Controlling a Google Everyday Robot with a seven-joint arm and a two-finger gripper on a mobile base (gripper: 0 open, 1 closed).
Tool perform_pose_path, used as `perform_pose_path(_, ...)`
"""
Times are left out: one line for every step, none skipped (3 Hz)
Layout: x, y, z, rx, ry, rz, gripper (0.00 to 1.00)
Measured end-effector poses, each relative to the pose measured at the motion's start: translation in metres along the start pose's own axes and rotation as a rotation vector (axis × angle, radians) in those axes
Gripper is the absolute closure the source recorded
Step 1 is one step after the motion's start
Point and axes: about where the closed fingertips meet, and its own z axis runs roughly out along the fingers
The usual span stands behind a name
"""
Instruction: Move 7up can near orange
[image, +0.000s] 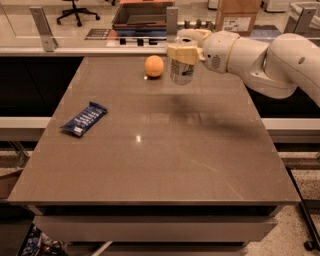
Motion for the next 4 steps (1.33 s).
perform_pose_path(0.020, -0.014, 0.011, 0.005, -0.005, 0.017, 1.00)
perform_pose_path(0.037, -0.027, 0.022, 0.012, 0.023, 0.039, 1.00)
perform_pose_path(0.055, -0.039, 0.032, 0.012, 0.044, 0.071, 1.00)
perform_pose_path(0.073, -0.051, 0.042, 0.012, 0.064, 0.103, 1.00)
